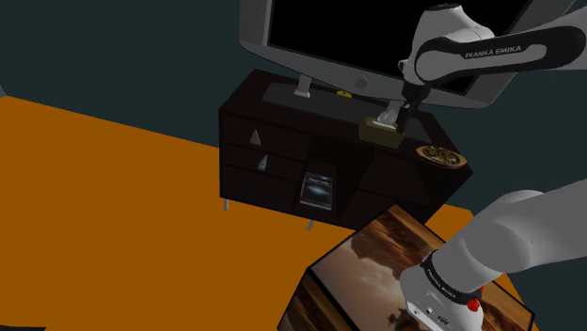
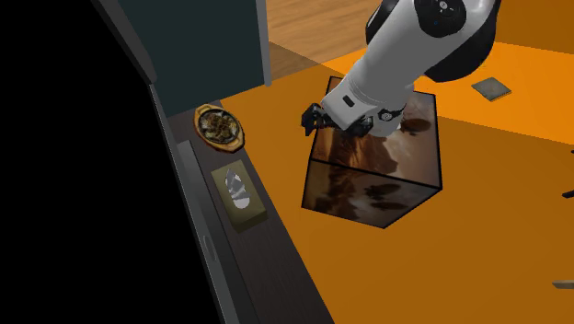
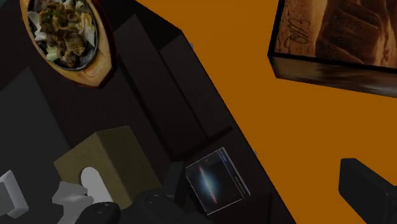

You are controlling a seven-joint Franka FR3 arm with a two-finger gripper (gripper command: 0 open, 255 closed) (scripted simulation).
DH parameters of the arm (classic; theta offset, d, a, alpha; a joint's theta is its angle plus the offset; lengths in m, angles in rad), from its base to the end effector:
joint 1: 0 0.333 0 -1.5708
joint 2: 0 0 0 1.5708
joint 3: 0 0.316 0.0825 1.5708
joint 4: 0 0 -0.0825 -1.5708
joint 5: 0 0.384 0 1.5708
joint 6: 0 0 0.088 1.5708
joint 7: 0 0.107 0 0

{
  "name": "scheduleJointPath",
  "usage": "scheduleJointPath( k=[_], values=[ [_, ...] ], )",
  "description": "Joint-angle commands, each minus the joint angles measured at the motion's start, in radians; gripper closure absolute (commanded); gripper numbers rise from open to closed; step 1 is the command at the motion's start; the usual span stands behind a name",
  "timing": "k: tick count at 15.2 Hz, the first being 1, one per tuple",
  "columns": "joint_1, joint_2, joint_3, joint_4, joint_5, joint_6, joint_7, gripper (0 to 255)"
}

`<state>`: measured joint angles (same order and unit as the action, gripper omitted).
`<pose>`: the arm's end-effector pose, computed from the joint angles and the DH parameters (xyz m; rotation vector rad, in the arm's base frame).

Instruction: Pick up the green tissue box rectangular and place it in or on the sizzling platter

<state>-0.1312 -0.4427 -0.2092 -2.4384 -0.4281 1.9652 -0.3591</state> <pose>0.3782 -0.1661 0.4601 2.8442 0.3040 -0.1870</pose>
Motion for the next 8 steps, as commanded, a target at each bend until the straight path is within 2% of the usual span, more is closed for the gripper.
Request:
scheduleJointPath(
  k=[1, 8],
  values=[
    [-0.013, 0.052, -0.022, 0.01, -0.044, 0.061, -0.03, 0],
    [-0.051, 0.266, -0.088, 0.116, -0.166, 0.245, -0.123, 0]
  ],
)
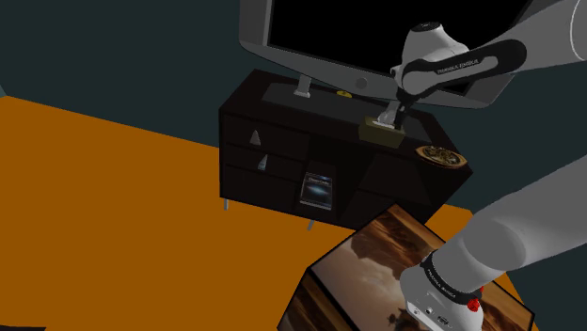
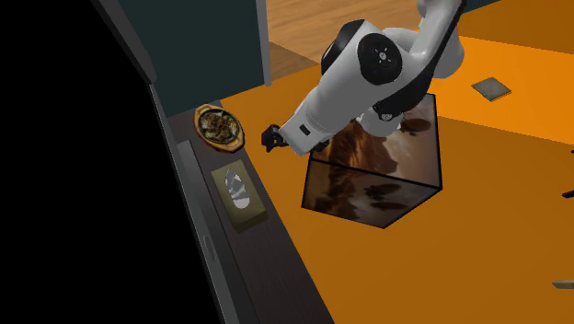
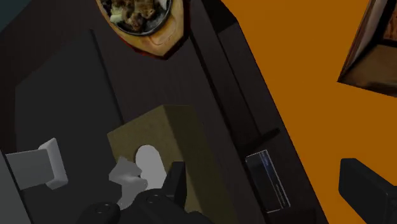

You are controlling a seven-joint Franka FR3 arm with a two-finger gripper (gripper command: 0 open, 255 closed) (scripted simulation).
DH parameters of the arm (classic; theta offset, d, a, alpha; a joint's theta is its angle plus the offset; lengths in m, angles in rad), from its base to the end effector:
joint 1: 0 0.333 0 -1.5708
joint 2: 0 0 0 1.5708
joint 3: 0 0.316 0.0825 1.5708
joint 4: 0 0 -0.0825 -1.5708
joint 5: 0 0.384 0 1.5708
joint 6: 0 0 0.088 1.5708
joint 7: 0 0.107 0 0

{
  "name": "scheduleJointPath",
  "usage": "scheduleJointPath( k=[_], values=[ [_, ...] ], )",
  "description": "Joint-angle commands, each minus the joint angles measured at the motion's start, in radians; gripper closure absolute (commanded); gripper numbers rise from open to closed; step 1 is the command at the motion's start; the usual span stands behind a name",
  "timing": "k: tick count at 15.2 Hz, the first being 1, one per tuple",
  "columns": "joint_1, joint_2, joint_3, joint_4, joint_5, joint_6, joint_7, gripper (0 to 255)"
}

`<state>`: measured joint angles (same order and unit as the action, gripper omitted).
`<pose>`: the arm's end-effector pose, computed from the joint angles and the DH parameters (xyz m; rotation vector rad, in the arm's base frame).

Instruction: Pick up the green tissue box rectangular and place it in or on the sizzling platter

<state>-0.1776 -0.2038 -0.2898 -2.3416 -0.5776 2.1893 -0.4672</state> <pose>0.4208 -0.2371 0.4198 2.6999 0.4537 -0.1971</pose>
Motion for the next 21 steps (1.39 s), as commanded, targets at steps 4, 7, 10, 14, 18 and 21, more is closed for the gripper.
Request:
scheduleJointPath(
  k=[4, 7, 10, 14, 18, 21],
  values=[
    [-0.026, 0.159, -0.037, 0.107, -0.066, 0.115, -0.063, 0],
    [-0.042, 0.26, -0.054, 0.185, -0.094, 0.179, -0.099, 0],
    [-0.059, 0.352, -0.066, 0.265, -0.112, 0.23, -0.134, 0],
    [-0.075, 0.396, -0.075, 0.271, -0.114, 0.276, -0.132, 0],
    [-0.089, 0.436, -0.082, 0.279, -0.115, 0.315, -0.13, 0],
    [-0.089, 0.437, -0.082, 0.28, -0.115, 0.315, -0.13, 0]
  ],
)
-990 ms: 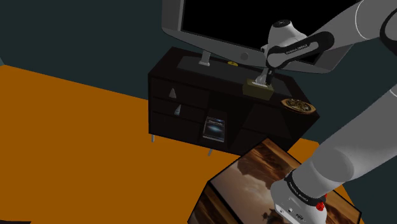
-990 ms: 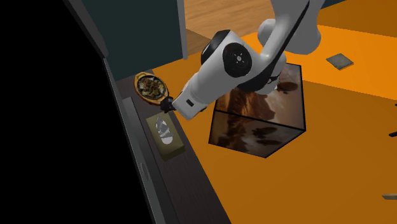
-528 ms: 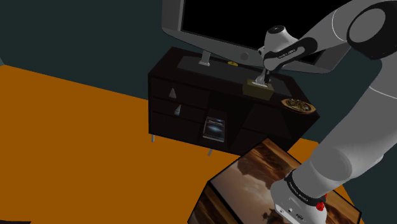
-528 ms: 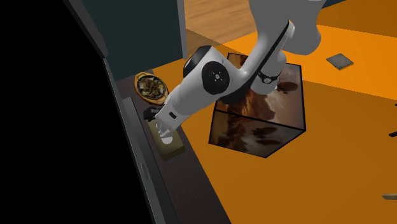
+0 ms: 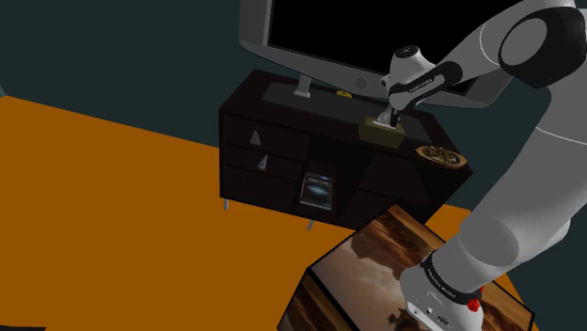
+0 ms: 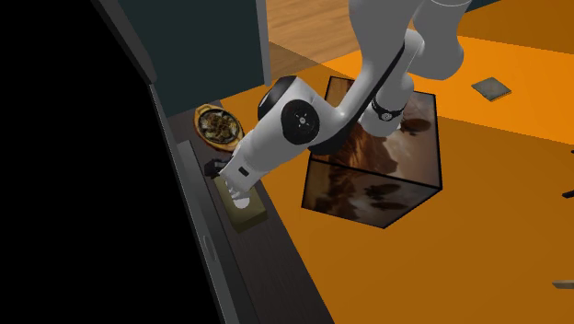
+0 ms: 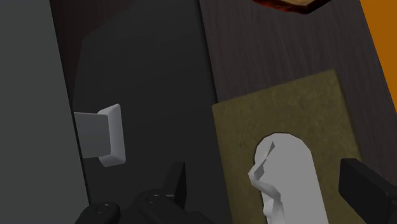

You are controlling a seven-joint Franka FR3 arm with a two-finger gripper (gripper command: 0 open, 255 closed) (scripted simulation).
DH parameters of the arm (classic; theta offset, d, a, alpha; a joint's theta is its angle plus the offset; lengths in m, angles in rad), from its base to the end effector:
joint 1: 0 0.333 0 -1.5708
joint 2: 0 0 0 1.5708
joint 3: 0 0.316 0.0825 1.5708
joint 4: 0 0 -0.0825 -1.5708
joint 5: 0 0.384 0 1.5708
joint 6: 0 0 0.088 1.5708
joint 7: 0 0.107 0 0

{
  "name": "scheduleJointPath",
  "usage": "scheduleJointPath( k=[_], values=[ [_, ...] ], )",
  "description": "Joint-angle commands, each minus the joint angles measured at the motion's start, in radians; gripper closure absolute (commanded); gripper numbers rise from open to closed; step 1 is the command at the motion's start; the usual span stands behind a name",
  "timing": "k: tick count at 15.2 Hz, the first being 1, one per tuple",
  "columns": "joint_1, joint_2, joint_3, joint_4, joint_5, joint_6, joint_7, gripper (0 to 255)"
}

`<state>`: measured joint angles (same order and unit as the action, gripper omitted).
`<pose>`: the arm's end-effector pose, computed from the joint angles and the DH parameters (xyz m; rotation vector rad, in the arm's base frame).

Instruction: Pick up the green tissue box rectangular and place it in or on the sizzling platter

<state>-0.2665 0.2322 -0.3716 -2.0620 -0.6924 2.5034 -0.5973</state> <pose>0.4907 -0.3497 0.3504 2.4940 0.6387 -0.2094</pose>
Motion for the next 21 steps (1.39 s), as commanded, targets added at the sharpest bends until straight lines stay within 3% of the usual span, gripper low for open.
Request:
scheduleJointPath(
  k=[1, 4, 5, 14, 21],
  values=[
    [0.0, 0.001, 0.0, 0.0, 0.0, 0.001, 0.0, 0],
    [0.0, 0.001, 0.0, 0.0, 0.0, 0.001, 0.0, 0],
    [0.0, 0.001, 0.0, 0.0, 0.0, 0.001, 0.0, 255],
    [0.0, 0.001, 0.0, 0.0, 0.0, 0.001, 0.0, 255],
    [0.003, -0.055, 0.008, 0.026, 0.03, -0.071, -0.055, 255]
  ],
)
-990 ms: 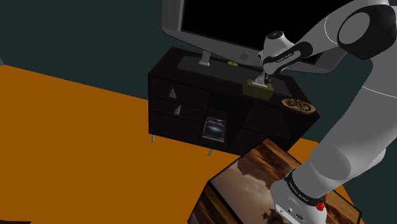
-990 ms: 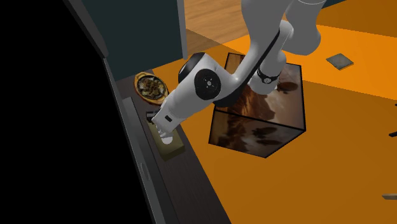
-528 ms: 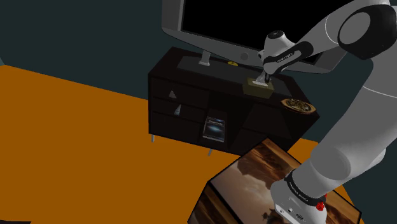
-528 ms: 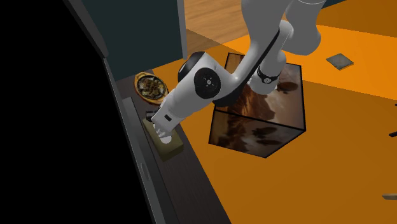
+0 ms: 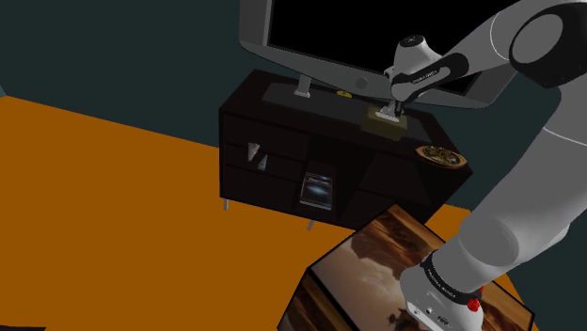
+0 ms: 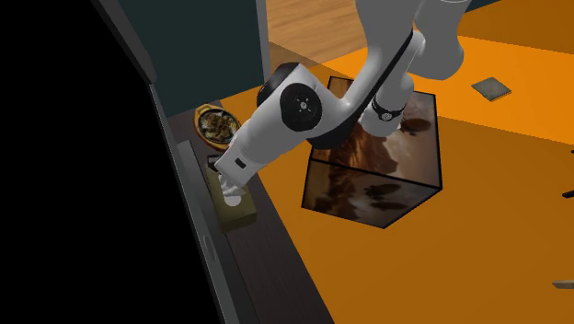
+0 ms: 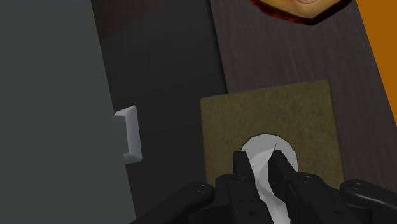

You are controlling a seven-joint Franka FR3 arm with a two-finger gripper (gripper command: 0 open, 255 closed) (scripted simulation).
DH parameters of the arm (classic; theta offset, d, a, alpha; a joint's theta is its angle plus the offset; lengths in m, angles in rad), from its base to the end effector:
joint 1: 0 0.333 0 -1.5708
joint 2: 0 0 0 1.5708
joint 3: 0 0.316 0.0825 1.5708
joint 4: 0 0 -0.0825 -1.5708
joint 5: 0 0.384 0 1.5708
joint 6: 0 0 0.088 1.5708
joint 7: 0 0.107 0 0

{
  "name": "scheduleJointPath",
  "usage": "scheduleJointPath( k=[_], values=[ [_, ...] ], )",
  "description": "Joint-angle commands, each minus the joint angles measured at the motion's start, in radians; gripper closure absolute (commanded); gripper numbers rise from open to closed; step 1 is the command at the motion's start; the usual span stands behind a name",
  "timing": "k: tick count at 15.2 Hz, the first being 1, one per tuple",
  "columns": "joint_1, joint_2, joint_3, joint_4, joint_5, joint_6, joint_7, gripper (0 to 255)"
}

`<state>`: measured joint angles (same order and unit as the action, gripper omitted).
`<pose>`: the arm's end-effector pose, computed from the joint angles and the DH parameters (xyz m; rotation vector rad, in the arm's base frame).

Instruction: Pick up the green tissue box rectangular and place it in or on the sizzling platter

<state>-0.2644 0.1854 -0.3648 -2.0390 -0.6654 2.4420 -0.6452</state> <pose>0.4909 -0.3502 0.3823 2.4937 0.6386 -0.2090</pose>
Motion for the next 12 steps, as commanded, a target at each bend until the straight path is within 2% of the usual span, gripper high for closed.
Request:
scheduleJointPath(
  k=[1, 12],
  values=[
    [0.001, -0.015, 0.002, 0.007, 0.008, -0.02, -0.014, 255],
    [0.008, -0.082, 0.012, 0.071, 0.05, -0.137, -0.093, 255]
  ],
)
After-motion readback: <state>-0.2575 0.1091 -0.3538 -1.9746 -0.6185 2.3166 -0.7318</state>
